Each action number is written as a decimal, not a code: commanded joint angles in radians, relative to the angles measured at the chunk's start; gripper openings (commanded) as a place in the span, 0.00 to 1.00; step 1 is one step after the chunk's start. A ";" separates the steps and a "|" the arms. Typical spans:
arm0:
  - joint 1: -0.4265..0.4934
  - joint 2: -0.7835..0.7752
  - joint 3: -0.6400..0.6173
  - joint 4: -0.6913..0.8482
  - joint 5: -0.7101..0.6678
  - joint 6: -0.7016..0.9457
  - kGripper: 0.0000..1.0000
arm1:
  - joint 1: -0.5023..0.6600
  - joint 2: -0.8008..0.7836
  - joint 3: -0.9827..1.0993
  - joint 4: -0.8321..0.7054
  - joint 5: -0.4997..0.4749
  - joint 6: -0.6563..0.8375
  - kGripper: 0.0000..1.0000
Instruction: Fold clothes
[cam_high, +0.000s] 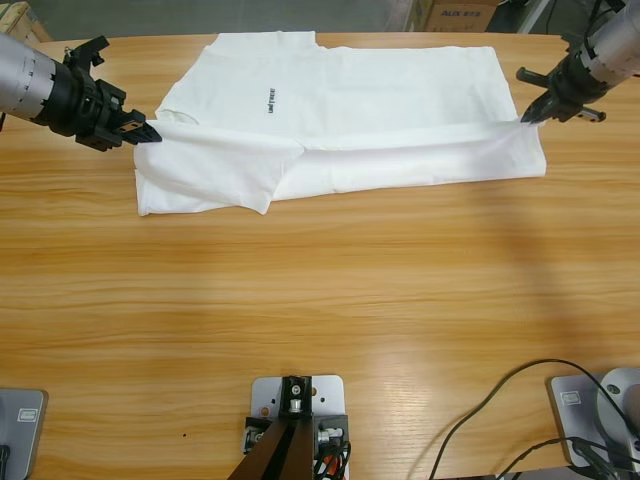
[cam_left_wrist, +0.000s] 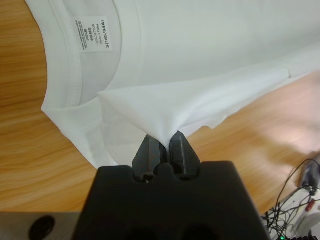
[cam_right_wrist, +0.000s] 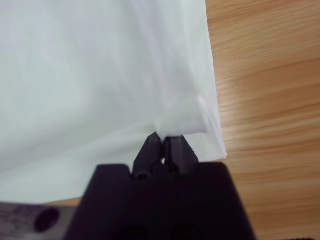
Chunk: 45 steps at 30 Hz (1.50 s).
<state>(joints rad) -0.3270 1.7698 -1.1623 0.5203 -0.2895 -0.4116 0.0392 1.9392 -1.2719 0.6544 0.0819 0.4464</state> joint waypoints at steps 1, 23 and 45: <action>0.017 0.064 -0.014 0.010 0.022 0.021 0.00 | 0.021 0.073 -0.011 0.008 -0.019 -0.017 0.00; 0.023 0.122 -0.052 0.010 0.026 0.035 0.00 | 0.021 0.104 -0.035 0.008 -0.024 -0.017 0.00; 0.029 0.150 -0.080 0.010 0.026 0.042 0.00 | 0.027 0.130 -0.134 0.061 -0.029 -0.044 0.97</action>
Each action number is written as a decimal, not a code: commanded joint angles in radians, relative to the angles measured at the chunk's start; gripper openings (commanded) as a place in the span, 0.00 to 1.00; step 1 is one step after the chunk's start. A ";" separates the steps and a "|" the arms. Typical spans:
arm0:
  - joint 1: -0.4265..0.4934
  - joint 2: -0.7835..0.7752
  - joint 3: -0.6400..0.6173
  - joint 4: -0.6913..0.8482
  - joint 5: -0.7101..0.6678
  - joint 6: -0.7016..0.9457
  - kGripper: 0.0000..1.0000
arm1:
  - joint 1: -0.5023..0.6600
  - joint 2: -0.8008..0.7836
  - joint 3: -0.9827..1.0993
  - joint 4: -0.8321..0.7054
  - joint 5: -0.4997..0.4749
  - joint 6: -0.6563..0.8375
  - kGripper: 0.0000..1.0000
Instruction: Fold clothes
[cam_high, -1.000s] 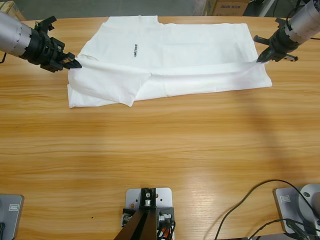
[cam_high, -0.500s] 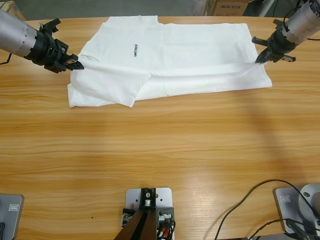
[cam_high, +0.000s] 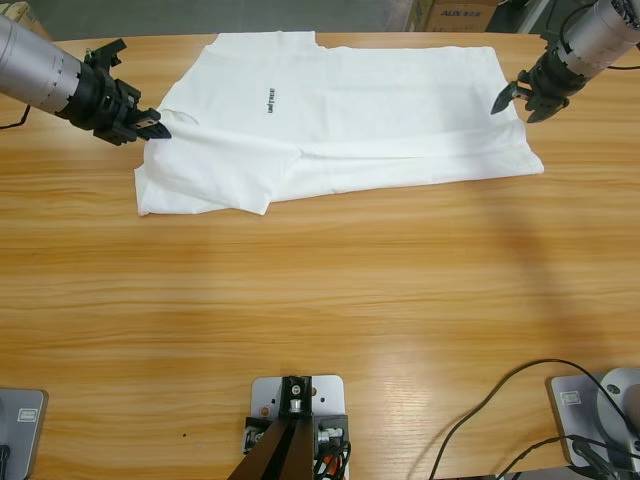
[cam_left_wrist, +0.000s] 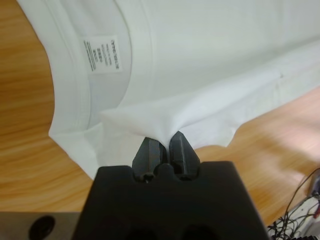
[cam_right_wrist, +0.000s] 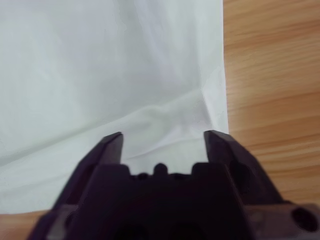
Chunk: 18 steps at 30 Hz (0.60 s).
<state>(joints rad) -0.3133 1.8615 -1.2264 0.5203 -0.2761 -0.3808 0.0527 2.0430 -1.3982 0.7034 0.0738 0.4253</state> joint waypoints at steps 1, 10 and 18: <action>0.015 0.059 -0.016 0.010 0.012 0.011 0.00 | 0.019 0.016 -0.007 0.013 -0.025 -0.023 0.97; 0.015 0.077 -0.035 0.010 0.023 0.017 0.43 | 0.027 -0.036 0.010 0.014 -0.025 -0.023 0.98; 0.014 0.070 -0.035 0.026 0.076 0.023 0.99 | 0.039 -0.069 0.035 0.013 -0.026 -0.022 0.98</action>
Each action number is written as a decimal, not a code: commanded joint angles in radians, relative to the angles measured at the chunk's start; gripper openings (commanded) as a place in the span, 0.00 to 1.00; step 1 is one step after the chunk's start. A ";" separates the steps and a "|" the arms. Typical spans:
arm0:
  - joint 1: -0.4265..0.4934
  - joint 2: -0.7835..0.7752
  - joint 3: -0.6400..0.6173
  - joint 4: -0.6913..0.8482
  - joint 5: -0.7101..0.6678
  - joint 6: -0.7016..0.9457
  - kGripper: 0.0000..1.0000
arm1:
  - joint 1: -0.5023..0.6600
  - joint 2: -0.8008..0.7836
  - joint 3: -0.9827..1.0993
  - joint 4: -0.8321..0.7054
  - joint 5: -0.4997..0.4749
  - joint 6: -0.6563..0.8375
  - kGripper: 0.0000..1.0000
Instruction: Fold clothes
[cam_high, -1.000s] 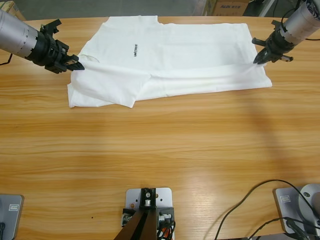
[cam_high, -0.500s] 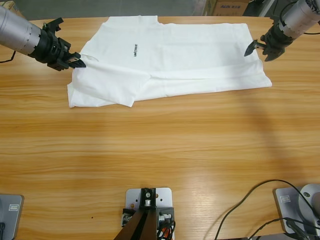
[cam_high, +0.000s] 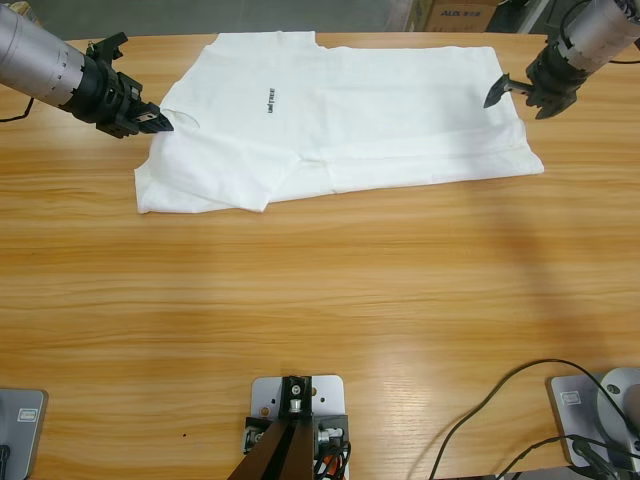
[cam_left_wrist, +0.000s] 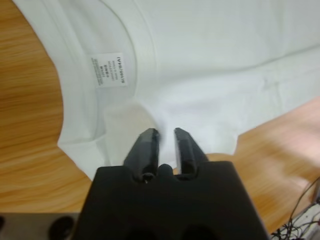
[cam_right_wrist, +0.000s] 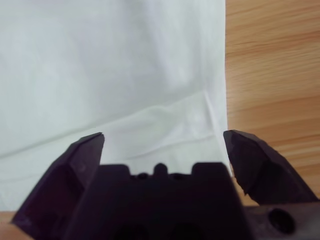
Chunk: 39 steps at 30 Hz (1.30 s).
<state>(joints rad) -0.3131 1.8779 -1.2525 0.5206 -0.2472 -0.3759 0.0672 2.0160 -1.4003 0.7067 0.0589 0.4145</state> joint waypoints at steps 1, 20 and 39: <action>0.014 0.052 -0.008 0.027 0.048 0.018 0.99 | 0.027 -0.052 0.037 0.010 -0.011 -0.011 0.98; 0.008 -0.106 0.010 0.129 0.086 0.068 1.00 | 0.264 -0.001 0.117 -0.037 0.114 -0.023 1.00; 0.010 -0.097 0.007 0.133 0.101 0.070 1.00 | 0.273 0.073 0.170 -0.092 0.168 -0.011 1.00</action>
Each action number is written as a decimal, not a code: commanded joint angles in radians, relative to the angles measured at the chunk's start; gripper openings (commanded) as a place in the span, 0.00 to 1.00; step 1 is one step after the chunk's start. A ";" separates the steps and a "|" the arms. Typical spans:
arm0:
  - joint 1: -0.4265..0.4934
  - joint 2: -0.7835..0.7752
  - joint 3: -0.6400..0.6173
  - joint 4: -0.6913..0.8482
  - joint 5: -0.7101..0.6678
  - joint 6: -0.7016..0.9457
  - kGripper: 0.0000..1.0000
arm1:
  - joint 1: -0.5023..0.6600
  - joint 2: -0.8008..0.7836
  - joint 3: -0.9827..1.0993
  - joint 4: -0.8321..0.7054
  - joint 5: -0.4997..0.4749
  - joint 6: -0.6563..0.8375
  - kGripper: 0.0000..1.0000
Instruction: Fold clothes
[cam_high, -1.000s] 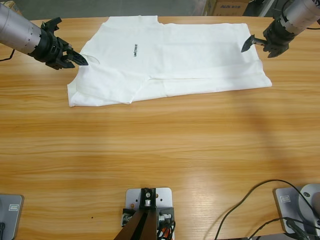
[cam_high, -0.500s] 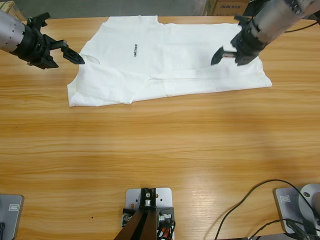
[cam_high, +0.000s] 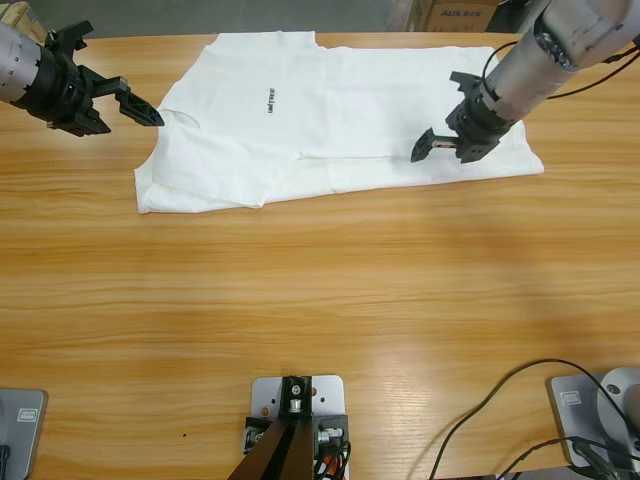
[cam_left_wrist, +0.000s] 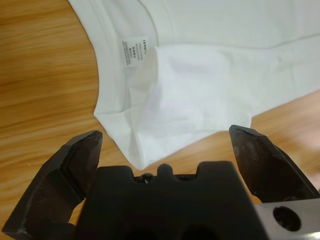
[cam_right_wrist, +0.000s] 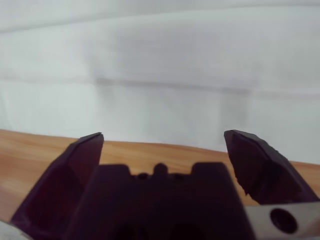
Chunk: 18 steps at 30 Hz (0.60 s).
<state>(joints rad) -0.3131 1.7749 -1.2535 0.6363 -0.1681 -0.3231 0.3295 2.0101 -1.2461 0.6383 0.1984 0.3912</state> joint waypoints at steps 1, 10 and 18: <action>0.011 0.007 0.008 0.017 0.022 0.018 1.00 | 0.011 0.084 0.016 -0.024 0.028 0.012 1.00; 0.016 0.011 0.008 0.017 0.034 0.021 1.00 | 0.011 0.110 -0.022 -0.021 0.036 0.005 1.00; 0.017 0.014 0.007 0.019 0.037 0.022 1.00 | 0.009 0.122 -0.089 0.011 0.031 -0.008 1.00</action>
<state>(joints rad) -0.3130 1.7749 -1.2535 0.6364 -0.1458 -0.3198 0.3311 2.0715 -1.2915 0.6281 0.2192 0.3912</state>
